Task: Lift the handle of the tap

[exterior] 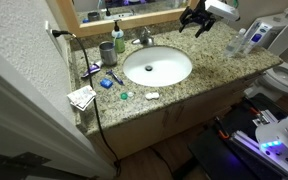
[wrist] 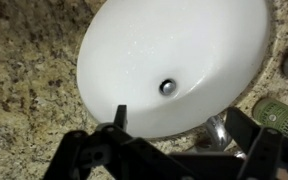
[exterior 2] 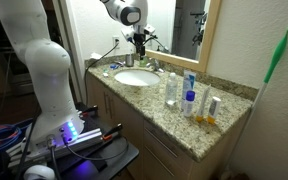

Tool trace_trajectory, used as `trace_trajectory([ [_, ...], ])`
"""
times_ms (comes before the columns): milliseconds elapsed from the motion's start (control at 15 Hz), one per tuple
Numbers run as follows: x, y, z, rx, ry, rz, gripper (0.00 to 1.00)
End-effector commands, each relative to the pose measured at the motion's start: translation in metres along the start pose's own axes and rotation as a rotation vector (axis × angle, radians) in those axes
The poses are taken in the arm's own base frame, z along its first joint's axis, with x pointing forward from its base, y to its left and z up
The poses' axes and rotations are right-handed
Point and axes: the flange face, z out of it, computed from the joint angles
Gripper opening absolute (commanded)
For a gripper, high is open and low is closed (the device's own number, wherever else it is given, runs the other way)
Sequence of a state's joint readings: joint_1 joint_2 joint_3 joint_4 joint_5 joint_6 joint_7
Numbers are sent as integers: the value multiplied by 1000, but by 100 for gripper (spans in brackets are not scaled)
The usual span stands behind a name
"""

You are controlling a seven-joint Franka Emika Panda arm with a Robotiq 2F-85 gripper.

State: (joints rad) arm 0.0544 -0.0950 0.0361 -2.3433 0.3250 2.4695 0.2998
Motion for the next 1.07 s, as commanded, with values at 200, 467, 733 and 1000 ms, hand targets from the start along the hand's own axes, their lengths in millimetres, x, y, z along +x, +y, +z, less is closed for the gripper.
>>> trace_trajectory([
  [200,44,-28,31,-173,75,-234,100],
  [467,50,-42,25,-112,109,-195,100],
  [733,62,-53,32,-131,88,-189,100],
  [1000,81,-72,61,-111,147,-282,100],
])
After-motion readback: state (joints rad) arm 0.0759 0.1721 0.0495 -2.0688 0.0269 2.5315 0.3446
